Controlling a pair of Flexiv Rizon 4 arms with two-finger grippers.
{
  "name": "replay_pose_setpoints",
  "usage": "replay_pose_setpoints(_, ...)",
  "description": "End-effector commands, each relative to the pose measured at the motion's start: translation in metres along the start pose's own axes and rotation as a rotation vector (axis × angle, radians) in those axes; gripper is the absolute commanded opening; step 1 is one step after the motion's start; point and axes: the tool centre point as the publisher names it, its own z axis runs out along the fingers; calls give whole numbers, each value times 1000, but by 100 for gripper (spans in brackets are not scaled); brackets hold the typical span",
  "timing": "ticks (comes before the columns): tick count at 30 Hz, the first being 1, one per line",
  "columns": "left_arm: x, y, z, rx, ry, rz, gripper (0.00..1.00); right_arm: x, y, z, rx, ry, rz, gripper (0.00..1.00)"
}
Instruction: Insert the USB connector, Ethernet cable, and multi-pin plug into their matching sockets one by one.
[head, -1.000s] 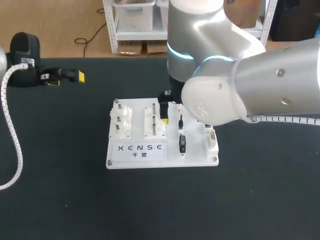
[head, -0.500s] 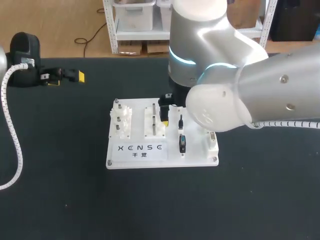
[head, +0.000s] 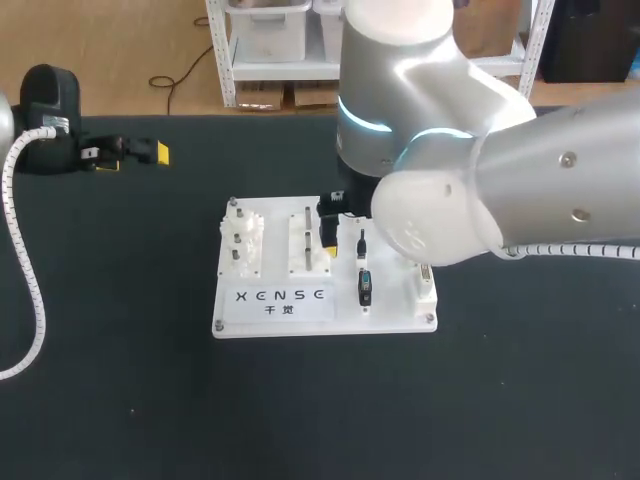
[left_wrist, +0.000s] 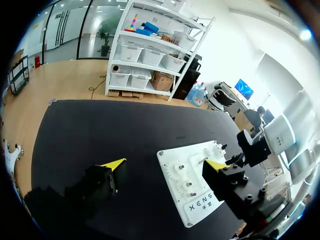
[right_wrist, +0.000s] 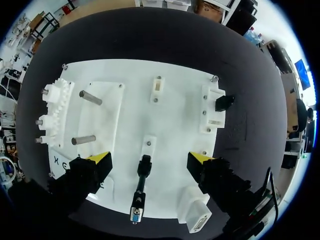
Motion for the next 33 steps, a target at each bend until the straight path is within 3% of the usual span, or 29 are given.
replay_pose_setpoints(1, 0, 0, 0, 0, 0, 0, 100, -2, 0, 1, -6, 9, -5, 100)
replay_pose_setpoints(7, 0, 0, 0, 0, 0, 0, 100, -4, 0, -2, 39, -8, -9, 100)
replay_pose_setpoints(19, 0, 0, 0, 0, 0, 0, 100, -1, -1, -4, 47, -6, 19, 100)
replay_pose_setpoints(22, 0, 0, 0, 0, 0, 0, 100, 1, -1, -5, 48, -8, 22, 96)
replay_pose_setpoints(25, 0, 0, 0, 0, 0, 0, 100, 2, -1, -5, 51, -11, 31, 63)
replay_pose_setpoints(26, 0, 0, 0, 0, 0, 0, 100, 3, -1, -4, 51, -11, 32, 60)
replay_pose_setpoints(27, 0, 0, 0, 0, 0, 0, 100, 3, -1, -4, 50, -11, 34, 49)
replay_pose_setpoints(33, 0, 0, 0, 0, 0, 0, 100, 5, -2, -4, 42, -17, 56, 38)
